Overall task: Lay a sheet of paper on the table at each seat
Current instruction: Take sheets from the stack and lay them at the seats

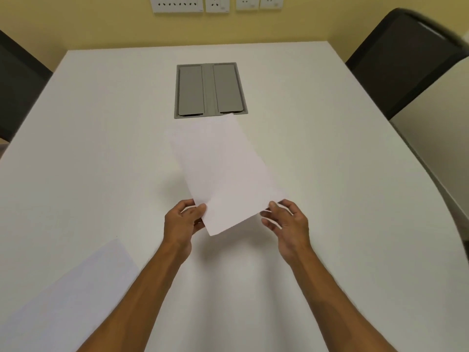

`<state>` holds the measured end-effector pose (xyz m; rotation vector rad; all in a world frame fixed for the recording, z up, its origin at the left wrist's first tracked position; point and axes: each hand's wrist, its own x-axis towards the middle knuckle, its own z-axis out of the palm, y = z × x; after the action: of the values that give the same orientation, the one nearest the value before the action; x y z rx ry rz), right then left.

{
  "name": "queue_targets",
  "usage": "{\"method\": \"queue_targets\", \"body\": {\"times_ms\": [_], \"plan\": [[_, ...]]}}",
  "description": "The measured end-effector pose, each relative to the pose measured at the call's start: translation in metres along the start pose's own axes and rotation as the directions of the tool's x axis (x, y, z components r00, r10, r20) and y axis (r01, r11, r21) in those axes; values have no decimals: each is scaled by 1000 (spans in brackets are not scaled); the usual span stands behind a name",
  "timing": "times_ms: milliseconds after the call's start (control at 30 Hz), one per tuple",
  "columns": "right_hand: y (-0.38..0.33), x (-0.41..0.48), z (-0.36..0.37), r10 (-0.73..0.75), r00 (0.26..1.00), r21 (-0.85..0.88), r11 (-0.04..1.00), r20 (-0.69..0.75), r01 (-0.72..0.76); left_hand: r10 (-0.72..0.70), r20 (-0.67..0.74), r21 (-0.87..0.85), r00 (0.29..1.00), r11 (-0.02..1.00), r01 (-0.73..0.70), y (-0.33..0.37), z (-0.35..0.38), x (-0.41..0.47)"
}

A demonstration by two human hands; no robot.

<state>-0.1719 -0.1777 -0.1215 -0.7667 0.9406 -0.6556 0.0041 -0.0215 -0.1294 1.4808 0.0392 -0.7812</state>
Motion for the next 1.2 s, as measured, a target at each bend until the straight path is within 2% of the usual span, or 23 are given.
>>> {"method": "queue_targets", "body": {"times_ms": [233, 467, 533, 633, 733, 900, 1033, 1133, 1200], "plan": [[0, -49, -37, -45, 998, -115, 993, -40, 40, -67, 123, 0, 990, 998, 68, -38, 28, -63], [-4, -67, -114, -132, 988, -284, 953, -85, 103, -120, 266, 26, 956, 993, 117, -72, 66, -103], [-10, -65, -144, -124, 988, -318, 944, -90, 90, -146, 226, -3, 963, 989, 151, -73, 76, -98], [-23, -60, -189, -96, 992, -330, 942, -87, 62, -197, 80, -40, 977, 979, 200, -74, 84, -83], [-38, -53, -232, -85, 990, -366, 930, -112, 39, -183, 48, 63, 982, 982, 180, -81, 93, -73], [-55, -41, -293, -156, 942, -459, 889, -296, 3, -166, 181, 339, 969, 936, 97, -101, 132, -68], [-59, -28, -325, -273, 869, -665, 743, -413, -83, -171, 271, 490, 947, 872, 18, -118, 170, -69], [-62, -19, -344, -353, 844, -780, 615, -404, -116, -210, 306, 618, 928, 786, -26, -126, 191, -66], [-62, -15, -352, -382, 836, -823, 551, -393, -136, -187, 325, 695, 927, 712, -100, -129, 200, -68]]}}
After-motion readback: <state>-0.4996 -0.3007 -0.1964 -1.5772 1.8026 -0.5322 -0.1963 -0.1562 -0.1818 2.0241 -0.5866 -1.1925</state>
